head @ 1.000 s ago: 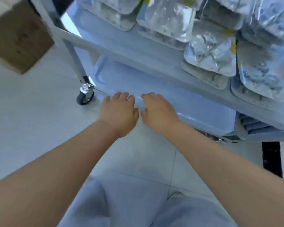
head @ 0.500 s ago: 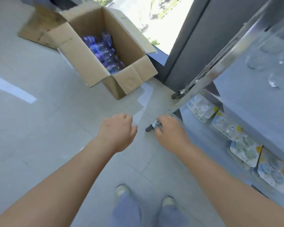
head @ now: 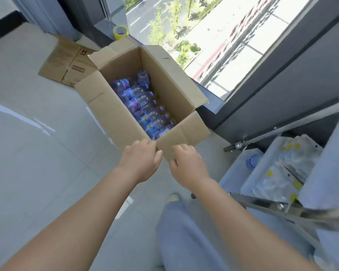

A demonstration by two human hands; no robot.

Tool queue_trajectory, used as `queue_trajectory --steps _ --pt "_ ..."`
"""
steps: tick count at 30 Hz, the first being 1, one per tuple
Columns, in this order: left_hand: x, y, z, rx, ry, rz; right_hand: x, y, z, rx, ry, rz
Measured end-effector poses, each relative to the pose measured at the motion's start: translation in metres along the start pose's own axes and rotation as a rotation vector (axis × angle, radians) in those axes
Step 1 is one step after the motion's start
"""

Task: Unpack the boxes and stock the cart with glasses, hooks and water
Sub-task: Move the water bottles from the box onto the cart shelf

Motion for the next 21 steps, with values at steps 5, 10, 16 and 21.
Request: queue_trajectory --steps 5,10,16,21 --pt "0.063 0.017 0.077 0.065 0.034 -0.030 0.037 0.000 0.096 0.063 -0.006 0.057" --pt "0.123 0.016 0.155 0.173 0.023 -0.101 0.053 -0.022 0.175 0.198 -0.148 0.162" --pt "0.173 -0.019 0.288 0.323 -0.110 -0.100 0.013 -0.093 0.267 0.256 -0.706 0.532" --pt "0.175 -0.093 0.349 0.466 -0.149 -0.163 -0.029 -0.168 0.310 0.303 -0.948 0.558"
Point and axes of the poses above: each hand's wrist, its own z-axis towards the middle knuckle, its own y-axis out of the back of the hand, x = y × z, the point moved 10 cm from there along z, towards the middle knuckle, and after that the axes turned 10 degrees about -y, right-handed, at the moved point
